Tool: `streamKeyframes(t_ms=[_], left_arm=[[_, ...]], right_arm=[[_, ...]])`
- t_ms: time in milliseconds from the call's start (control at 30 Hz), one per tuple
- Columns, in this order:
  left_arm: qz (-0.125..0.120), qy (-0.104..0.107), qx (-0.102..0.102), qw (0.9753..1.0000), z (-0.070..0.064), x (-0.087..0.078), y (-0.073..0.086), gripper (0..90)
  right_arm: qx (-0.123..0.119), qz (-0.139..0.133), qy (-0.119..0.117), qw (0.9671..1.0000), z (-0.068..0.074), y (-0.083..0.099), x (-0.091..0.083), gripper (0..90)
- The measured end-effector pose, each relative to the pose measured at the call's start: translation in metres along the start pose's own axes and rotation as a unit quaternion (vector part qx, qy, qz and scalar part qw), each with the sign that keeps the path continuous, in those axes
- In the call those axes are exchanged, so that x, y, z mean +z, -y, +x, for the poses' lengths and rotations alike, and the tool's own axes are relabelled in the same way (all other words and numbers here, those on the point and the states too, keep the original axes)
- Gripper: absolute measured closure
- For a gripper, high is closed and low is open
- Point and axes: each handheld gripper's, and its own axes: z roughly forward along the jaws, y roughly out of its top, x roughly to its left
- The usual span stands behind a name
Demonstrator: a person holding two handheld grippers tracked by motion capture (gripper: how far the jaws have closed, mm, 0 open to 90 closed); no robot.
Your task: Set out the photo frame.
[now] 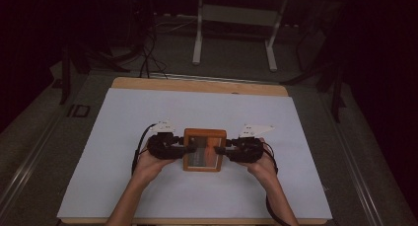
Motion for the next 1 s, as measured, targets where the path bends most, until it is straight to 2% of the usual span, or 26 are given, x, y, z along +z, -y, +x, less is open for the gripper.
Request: streamKeyframes(t_ms=[200,333,600,800,900,1000], left_arm=[[-0.002,-0.008,-0.007,0.9999,0.002,0.003,-0.001,52.4],[0.002,-0.025,-0.005,0.9997,0.001,0.006,-0.002,51.6],[0.010,-0.047,-0.010,0.9988,0.002,0.009,-0.002,51.3],[0.015,-0.062,-0.012,0.9979,0.004,0.010,-0.001,46.4],[0.012,-0.058,-0.018,0.9981,0.006,0.009,0.001,46.0],[0.011,-0.055,-0.017,0.9983,0.006,0.008,0.001,46.9]], right_arm=[[-0.005,0.002,0.005,1.0000,0.001,-0.001,0.001,63.1],[-0.005,0.008,0.012,0.9999,-0.001,-0.002,0.002,62.5],[0.006,0.006,0.021,0.9997,-0.008,-0.003,0.007,60.3],[0.019,0.008,0.028,0.9994,-0.012,-0.003,0.009,59.6],[0.025,0.005,0.025,0.9994,-0.014,-0.001,0.009,59.3],[0.024,0.004,0.033,0.9992,-0.015,-0.001,0.009,58.0]])
